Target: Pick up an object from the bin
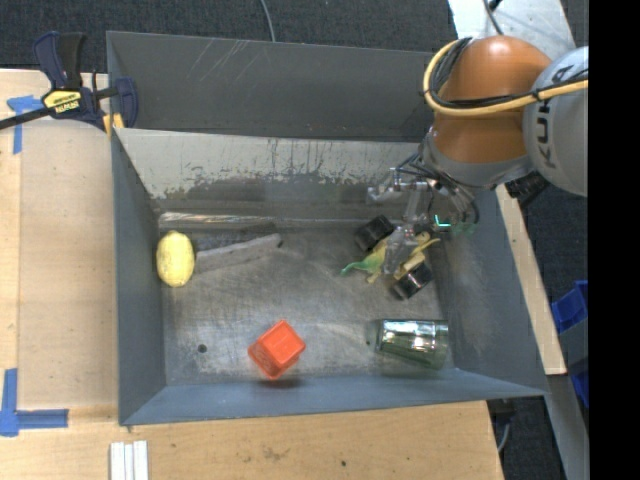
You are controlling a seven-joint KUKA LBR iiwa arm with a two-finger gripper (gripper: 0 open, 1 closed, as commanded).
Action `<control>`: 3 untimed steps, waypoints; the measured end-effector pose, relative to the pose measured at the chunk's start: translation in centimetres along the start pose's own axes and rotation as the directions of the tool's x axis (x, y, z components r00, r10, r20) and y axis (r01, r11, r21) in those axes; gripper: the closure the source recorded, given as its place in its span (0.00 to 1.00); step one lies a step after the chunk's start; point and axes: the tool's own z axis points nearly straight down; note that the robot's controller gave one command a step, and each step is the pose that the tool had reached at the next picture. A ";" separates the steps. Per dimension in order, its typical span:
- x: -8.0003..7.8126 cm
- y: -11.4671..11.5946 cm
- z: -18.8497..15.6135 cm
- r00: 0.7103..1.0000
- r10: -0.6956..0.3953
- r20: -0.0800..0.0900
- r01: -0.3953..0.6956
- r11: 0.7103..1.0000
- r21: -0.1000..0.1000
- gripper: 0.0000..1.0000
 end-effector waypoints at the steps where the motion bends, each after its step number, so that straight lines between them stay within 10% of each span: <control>1: -0.2 0.0 -0.5 1.000 -0.001 0.008 0.001 1.000 0.001 0.00; 2: -2.0 -2.9 6.0 0.916 -0.401 0.016 0.401 0.916 -0.006 1.00; 3: -2.0 -2.9 6.0 0.916 -0.401 0.016 0.401 0.916 -0.006 1.00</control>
Offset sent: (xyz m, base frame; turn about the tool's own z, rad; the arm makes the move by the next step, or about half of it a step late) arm 0.0077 -0.0351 -0.0897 -0.4123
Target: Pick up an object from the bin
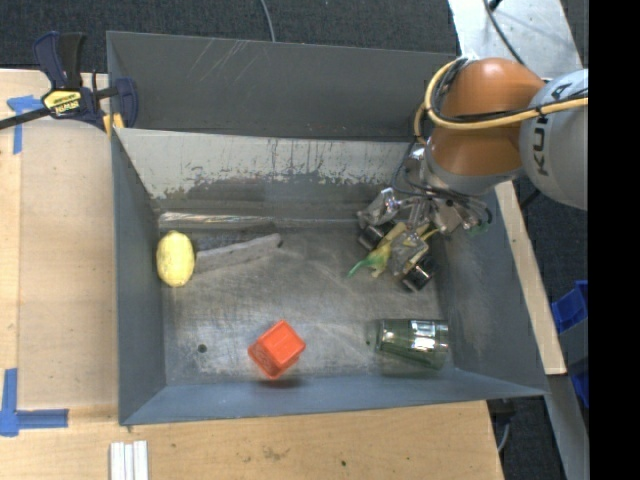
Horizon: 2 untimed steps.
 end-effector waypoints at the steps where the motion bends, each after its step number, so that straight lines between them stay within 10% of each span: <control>1: 0.2 0.3 -0.2 1.000 -0.001 0.005 0.001 1.000 0.007 1.00; 2: 0.4 0.1 0.9 1.000 -0.001 0.015 0.000 1.000 0.017 0.00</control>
Offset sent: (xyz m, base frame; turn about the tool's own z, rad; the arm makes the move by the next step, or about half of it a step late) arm -0.0067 0.0062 0.0452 -0.0694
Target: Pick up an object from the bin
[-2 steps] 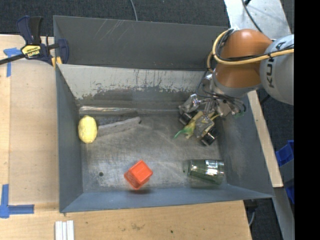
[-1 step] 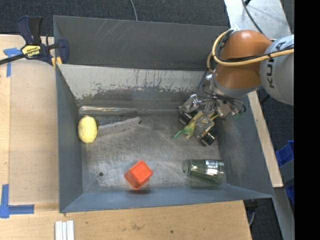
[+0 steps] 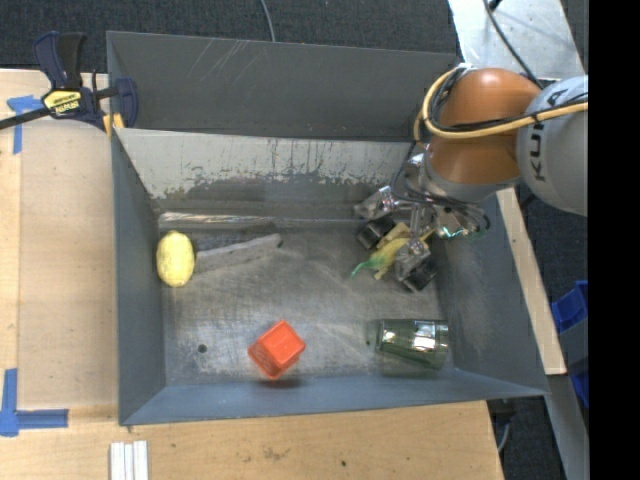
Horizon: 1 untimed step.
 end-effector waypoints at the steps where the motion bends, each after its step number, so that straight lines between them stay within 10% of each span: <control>1: 0.1 0.0 0.2 1.000 0.001 0.000 -0.001 1.000 -0.001 0.00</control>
Offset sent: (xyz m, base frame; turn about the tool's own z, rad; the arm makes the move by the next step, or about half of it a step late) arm -0.0178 -0.0126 -0.0232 -0.0387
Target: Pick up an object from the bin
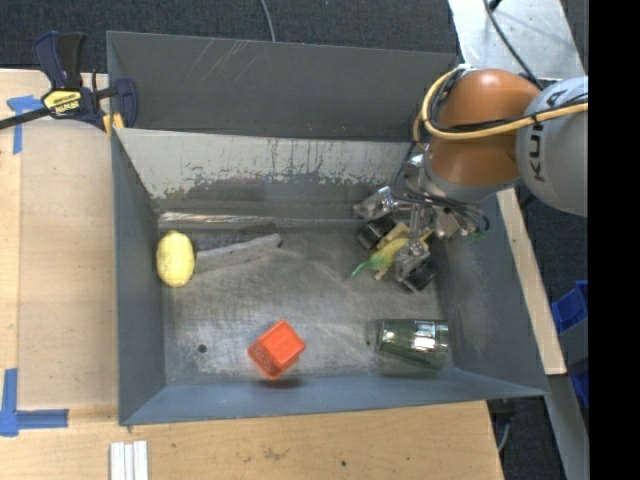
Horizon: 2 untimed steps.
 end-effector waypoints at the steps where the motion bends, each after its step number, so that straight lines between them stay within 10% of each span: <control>1: 0.8 -0.3 0.7 0.999 -0.041 0.007 0.041 0.999 -0.002 1.00; 2: 0.8 -0.4 0.7 0.999 -0.041 0.007 0.041 0.999 -0.002 1.00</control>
Offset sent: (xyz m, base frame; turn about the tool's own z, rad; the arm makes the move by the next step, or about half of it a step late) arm 0.0000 0.0000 0.0000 0.0000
